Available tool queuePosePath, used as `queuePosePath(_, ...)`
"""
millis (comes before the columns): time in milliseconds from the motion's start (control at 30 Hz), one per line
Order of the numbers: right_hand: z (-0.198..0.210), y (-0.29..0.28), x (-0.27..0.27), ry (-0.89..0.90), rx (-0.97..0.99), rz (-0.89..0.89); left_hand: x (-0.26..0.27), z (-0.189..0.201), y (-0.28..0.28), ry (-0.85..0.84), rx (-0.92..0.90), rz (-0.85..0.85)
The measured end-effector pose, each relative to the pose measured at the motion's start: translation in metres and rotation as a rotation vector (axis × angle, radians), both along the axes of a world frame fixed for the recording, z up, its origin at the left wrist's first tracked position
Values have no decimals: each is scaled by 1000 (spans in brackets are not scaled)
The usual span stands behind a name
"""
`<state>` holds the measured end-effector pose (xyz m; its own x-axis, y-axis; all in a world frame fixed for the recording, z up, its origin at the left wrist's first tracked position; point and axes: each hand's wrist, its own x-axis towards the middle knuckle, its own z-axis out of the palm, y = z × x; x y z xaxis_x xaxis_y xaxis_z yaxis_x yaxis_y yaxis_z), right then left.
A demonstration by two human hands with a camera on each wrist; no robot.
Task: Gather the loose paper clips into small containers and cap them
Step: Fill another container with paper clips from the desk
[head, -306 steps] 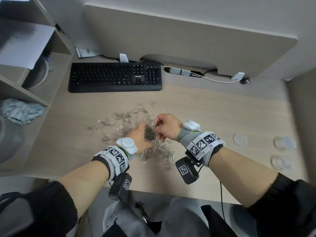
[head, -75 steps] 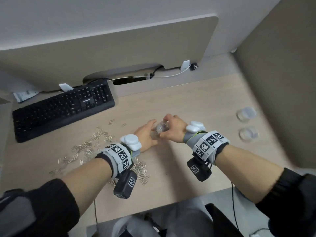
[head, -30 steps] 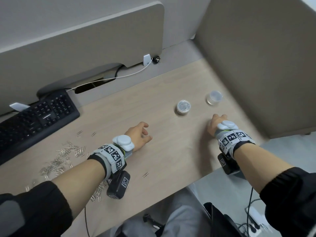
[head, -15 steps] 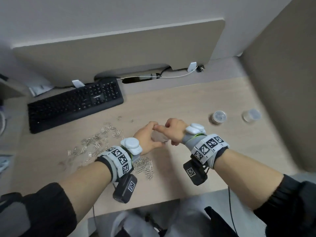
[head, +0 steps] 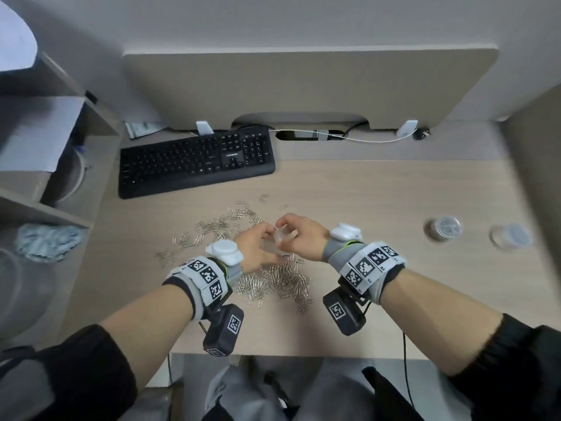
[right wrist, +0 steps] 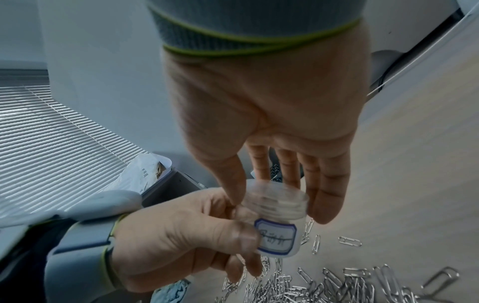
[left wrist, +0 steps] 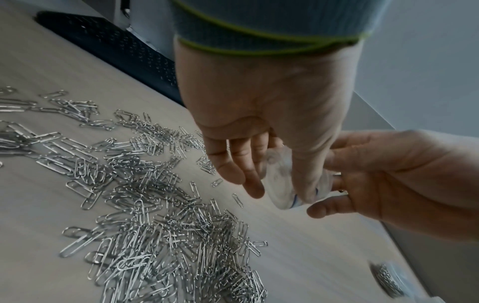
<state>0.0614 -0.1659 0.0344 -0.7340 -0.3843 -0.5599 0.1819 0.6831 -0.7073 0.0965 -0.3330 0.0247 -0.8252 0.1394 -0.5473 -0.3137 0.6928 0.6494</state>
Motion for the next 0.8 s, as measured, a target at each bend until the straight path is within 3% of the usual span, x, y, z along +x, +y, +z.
queuePosePath(267, -14, 26, -7, -12, -20, -174, -5, -7, 6, -24, -149, -125)
queuePosePath(333, -18, 47, -10, 22, 100, -192, -1, -10, 4, -39, -204, -146)
queuePosePath(400, -25, 67, -8, 49, 350, -117, 1, -11, 2, -41, -226, -137)
queuePosePath(567, -40, 98, 7, -62, 829, 59, 3, -9, 8, -6, -239, -114)
queuePosePath(667, -50, 112, 20, -17, 905, 98, 9, -11, 11, -29, -248, -116)
queuePosePath(800, -61, 118, 30, 11, 883, 19, 17, -18, 11, -53, -232, -129)
